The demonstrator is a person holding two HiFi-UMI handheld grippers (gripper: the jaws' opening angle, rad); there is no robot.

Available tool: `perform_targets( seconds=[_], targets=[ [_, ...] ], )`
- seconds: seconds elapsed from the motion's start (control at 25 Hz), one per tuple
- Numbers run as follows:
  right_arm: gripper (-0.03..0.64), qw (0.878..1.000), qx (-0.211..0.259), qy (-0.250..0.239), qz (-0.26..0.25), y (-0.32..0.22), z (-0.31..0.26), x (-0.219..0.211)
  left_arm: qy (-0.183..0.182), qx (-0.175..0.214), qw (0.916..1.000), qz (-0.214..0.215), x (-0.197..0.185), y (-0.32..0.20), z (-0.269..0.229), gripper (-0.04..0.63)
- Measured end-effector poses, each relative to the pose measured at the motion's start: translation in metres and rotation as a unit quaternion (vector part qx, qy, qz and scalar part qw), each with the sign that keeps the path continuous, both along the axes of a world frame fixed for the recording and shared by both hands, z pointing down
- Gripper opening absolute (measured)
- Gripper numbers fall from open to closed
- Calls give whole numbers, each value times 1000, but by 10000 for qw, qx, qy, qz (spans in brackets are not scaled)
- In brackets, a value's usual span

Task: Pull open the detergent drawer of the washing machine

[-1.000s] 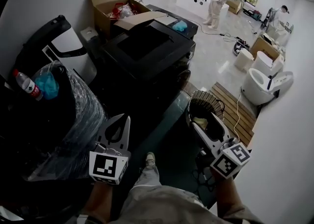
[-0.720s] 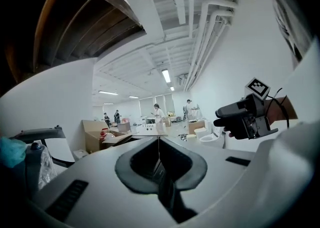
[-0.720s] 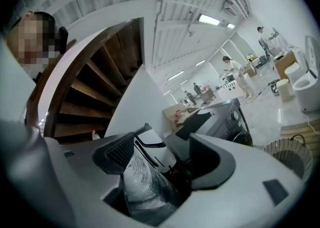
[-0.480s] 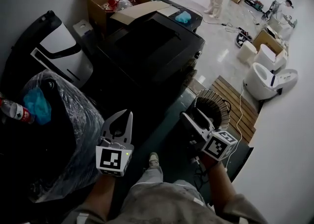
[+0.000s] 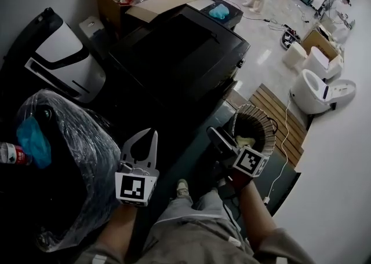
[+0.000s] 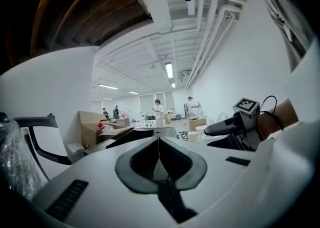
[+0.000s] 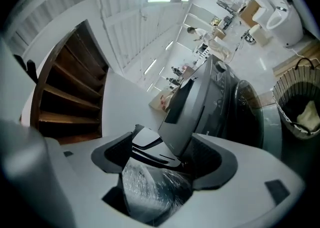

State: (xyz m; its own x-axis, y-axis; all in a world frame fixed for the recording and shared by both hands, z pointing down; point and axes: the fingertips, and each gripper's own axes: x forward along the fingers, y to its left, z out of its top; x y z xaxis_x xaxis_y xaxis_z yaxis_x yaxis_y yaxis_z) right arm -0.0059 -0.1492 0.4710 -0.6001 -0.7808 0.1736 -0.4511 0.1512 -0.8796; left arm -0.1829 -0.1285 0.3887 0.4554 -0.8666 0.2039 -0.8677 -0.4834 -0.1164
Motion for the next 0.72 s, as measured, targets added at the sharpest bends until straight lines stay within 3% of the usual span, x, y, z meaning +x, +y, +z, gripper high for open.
perform_targets(
  seconds=[0.24, 0.44, 0.56, 0.72],
  targets=[
    [360, 9974, -436, -566, 14, -34, 54, -8, -12, -102, 9999, -110, -1, -27, 31, 18],
    [364, 9957, -678, -628, -107, -51, 96, -10, 78, -248, 9992, -313, 0, -40, 60, 18],
    [365, 9941, -663, -831, -212, -62, 113, -15, -152, -330, 9988, -318, 2, -47, 77, 18],
    [374, 9931, -629, -924, -359, -75, 135, -20, -139, -478, 9974, -525, 3, -54, 98, 18]
  ],
)
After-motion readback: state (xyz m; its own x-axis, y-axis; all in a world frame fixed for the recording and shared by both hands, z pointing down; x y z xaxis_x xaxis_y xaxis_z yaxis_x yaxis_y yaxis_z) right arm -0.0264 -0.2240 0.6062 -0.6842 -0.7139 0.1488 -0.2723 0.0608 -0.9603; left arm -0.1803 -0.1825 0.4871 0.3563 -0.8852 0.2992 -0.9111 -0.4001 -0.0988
